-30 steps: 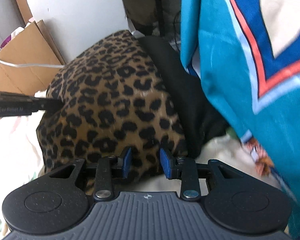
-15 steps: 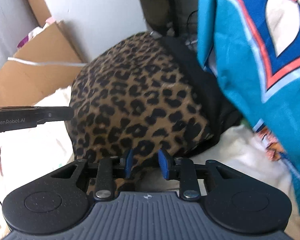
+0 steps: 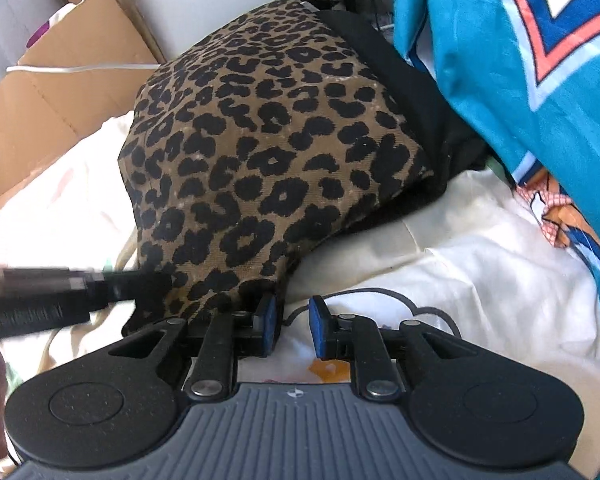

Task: Fold clothes
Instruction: 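Open both tools and release the trousers on the pile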

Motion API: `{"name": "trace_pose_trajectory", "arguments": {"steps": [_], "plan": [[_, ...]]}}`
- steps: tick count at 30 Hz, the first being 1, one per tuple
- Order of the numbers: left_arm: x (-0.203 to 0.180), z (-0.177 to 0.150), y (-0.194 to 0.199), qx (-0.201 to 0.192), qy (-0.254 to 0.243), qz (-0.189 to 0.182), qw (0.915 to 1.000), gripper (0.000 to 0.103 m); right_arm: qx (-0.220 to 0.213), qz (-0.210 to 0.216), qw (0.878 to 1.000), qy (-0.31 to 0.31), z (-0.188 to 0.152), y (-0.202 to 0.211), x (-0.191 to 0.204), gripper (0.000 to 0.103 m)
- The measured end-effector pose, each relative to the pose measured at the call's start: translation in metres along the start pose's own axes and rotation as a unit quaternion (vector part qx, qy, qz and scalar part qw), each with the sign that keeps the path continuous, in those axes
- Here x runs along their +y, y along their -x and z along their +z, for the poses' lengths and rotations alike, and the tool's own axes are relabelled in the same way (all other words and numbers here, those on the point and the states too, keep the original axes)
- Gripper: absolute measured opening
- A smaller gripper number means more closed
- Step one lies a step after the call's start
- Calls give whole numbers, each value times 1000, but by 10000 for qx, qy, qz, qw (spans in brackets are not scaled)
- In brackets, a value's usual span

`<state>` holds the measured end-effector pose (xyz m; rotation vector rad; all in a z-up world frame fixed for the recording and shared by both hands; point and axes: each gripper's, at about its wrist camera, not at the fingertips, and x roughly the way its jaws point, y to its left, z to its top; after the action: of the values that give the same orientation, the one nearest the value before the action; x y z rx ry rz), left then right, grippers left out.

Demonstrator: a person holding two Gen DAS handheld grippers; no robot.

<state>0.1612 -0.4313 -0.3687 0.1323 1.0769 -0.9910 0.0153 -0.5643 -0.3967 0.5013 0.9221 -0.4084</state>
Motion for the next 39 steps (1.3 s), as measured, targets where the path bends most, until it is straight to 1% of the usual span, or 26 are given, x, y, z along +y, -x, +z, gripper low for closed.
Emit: {"name": "trace_pose_trajectory", "arguments": {"steps": [4,6,8,9,10,11,12,13,14,15,16,17,18,19,20,21,25,27,31,32,36,39], "plan": [[-2,-10,-1,212,115,67,9997,7,-83,-57,9999,-47,0,10,0,26],[-2,-9,1,302,288,34,9991,8,-118,-95,9998,-100,0,17,-1,32],[-5,-3,8,304,343,48,9989,9,-170,-108,9996,-202,2,24,-2,40],[-7,-1,12,289,328,78,9990,10,-204,-110,9994,-239,3,26,-3,40],[-9,2,18,274,317,114,9991,16,-236,-110,9993,-270,5,29,-3,41],[-12,6,23,263,313,149,9991,24,-258,-106,9992,-299,7,32,-2,44],[-13,8,28,258,310,192,9990,29,-272,-97,9990,-329,9,36,-1,47],[-15,11,32,257,307,240,9989,43,-281,-80,9989,-362,11,39,-1,48],[-17,15,36,263,334,325,9986,60,-285,-57,9988,-399,14,42,0,50],[-18,19,40,273,375,429,9980,67,-286,-51,9987,-426,18,45,0,57],[-20,23,45,282,415,532,9973,77,-296,-74,9986,-433,22,47,1,62],[-21,28,49,286,434,613,9968,82,-299,-98,9985,-438,26,50,2,71],[-21,32,52,287,444,684,9963,85,-290,-111,9984,-468,30,52,3,76],[-22,37,56,289,453,754,9957,89,-274,-120,9982,-526,34,54,4,78],[-22,42,60,295,463,838,9950,91,-248,-117,9980,-574,37,56,5,84],[-22,46,63,311,482,901,9943,92,-219,-100,9979,-596,41,60,7,87],[-21,60,76,411,453,1030,9928,96,-185,-156,9982,-557,54,73,18,90],[-21,65,83,521,447,1164,9908,96,-132,-193,9978,-618,61,80,21,91],[-23,77,95,869,679,1419,9837,97,-18,-236,9968,-768,73,94,29,91],[-24,81,101,890,763,1429,9828,97,20,-261,9962,-826,75,100,32,91],[-33,98,137,736,830,1584,9811,97,122,-249,9949,-973,87,129,40,91],[-41,108,167,659,846,1574,9817,97,95,-298,9945,-1000,97,159,47,91]]}}
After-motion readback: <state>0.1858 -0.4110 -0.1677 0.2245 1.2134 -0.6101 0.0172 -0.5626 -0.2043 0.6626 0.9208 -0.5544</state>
